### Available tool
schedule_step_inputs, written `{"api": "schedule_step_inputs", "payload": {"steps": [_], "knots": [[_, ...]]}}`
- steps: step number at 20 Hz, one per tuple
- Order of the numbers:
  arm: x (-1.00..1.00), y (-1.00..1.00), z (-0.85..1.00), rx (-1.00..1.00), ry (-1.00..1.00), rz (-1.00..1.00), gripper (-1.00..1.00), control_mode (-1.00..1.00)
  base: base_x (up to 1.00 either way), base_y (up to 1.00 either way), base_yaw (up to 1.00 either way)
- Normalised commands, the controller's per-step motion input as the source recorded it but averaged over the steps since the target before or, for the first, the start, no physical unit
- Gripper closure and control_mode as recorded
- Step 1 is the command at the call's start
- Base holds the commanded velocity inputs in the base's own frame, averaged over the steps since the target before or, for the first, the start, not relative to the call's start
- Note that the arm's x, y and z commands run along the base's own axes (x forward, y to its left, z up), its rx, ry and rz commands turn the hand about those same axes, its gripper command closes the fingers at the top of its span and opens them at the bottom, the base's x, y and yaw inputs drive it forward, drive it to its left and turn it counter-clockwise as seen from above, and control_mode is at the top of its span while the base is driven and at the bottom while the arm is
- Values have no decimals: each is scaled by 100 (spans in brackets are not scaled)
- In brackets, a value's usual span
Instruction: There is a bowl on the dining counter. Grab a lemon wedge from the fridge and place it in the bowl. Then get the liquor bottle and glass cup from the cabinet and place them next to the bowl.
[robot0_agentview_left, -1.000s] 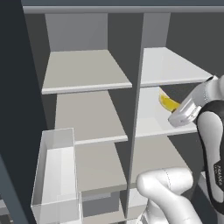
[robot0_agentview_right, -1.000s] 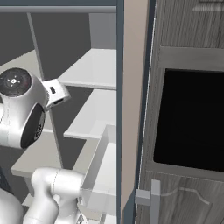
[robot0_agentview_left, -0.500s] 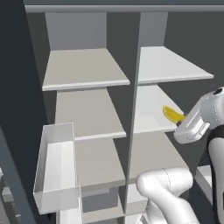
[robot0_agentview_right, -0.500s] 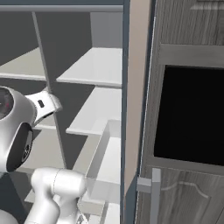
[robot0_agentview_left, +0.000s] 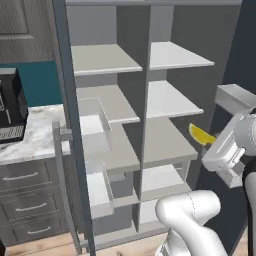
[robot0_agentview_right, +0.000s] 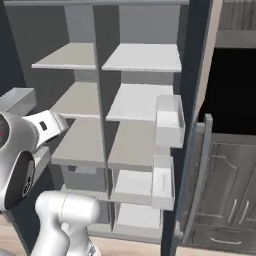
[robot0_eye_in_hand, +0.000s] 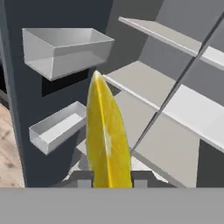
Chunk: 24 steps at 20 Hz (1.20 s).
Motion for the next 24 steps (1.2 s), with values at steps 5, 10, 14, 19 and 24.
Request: {"api": "schedule_step_inputs", "payload": {"steps": [5, 10, 14, 19, 24], "knots": [[0, 0, 0, 0, 0, 0, 100, 100, -79, 67, -33], [0, 0, 0, 0, 0, 0, 100, 100, -95, 56, -43], [0, 0, 0, 0, 0, 0, 100, 100, -99, 55, -44], [0, 0, 0, 0, 0, 0, 100, 100, -100, 54, -43], [0, 0, 0, 0, 0, 0, 100, 100, -100, 42, -38]]}}
